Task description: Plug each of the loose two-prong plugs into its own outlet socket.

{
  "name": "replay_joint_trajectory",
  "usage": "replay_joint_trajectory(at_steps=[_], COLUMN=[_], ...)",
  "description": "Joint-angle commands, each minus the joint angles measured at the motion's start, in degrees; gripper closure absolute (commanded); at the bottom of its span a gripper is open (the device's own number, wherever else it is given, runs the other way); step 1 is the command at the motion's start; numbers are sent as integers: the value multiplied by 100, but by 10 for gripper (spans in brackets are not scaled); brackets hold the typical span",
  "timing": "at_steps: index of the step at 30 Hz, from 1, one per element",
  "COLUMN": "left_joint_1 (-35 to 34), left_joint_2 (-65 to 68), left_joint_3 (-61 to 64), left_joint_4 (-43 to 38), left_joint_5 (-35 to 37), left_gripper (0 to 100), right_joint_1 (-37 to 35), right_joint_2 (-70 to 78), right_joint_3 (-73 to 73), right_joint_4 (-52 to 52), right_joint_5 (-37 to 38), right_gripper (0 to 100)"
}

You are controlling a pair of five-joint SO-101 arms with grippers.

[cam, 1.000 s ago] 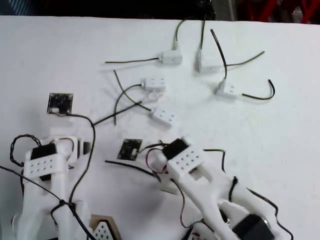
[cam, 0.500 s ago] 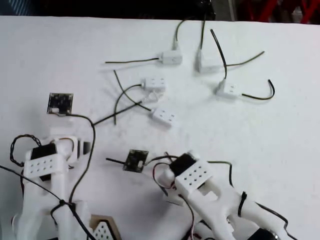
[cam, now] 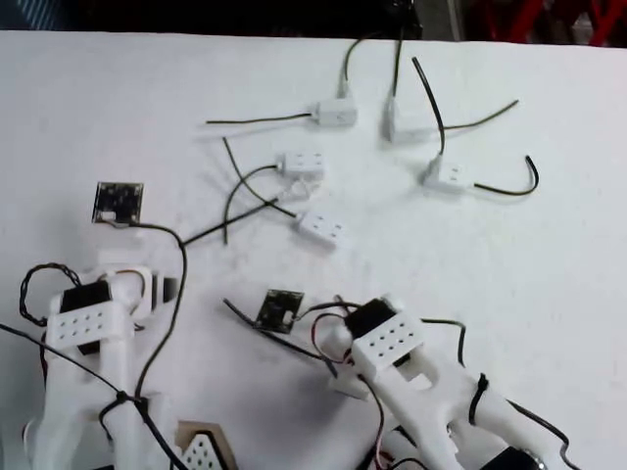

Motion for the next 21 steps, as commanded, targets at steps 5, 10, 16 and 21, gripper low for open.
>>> replay_joint_trajectory(at_steps=[5,10,16,21], left_joint_1=[57,57,57,92], left_joint_2=[-171,-171,-171,-189], left_joint_3=[-70,-70,-70,-185], left_joint_4=[-114,-114,-123,-123], left_joint_5=[35,35,35,44], left_gripper=[744,744,744,744], right_joint_1=[84,66,92,92], right_joint_2=[-119,-119,-127,-171], right_joint_3=[-35,-44,-299,-1758], right_joint_4=[-110,-154,31,1191], right_joint_5=[79,79,44,-492], right_gripper=[984,981,981,981])
